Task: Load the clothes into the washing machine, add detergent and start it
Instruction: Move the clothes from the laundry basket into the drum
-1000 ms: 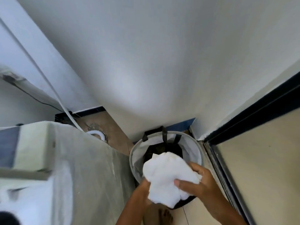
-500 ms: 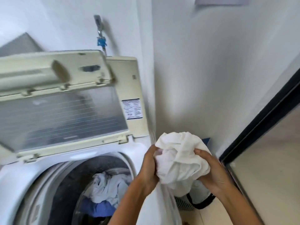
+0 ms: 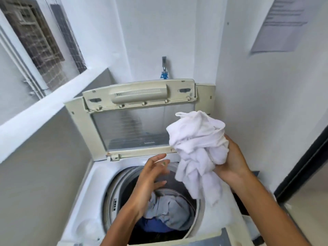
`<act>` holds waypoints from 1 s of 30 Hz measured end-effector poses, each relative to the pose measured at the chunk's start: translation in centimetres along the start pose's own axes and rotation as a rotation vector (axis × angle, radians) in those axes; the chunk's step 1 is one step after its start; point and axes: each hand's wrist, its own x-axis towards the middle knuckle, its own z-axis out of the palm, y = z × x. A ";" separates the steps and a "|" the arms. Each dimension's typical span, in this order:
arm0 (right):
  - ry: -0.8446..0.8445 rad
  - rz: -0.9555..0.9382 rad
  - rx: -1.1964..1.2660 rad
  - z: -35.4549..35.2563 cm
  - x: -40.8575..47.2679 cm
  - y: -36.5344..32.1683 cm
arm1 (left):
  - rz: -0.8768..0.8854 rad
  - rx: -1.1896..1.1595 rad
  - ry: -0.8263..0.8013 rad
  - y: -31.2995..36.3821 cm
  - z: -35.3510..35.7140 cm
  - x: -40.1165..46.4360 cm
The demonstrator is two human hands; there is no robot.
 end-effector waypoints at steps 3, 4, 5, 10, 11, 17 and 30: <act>-0.091 0.092 0.037 3.3 0.6 1.5 | 0.159 0.116 0.001 1.5 0.0 -0.5; -0.103 0.129 0.021 4.1 0.8 2.0 | 0.205 0.136 0.007 1.9 0.0 -0.6; -0.088 0.174 -0.001 4.6 1.1 2.7 | 0.242 0.149 0.028 2.4 0.0 -0.6; 0.019 0.293 -0.078 5.4 2.5 5.6 | 0.351 0.159 0.192 3.7 -1.4 0.2; 0.026 0.307 -0.130 5.3 2.6 6.1 | 0.376 0.153 0.244 3.7 -2.0 0.5; 0.033 0.309 -0.787 5.6 2.5 7.7 | 0.332 0.094 0.378 3.7 -4.7 2.3; -0.292 0.077 -0.443 5.8 2.2 5.4 | 0.229 0.026 0.291 3.9 -7.6 5.3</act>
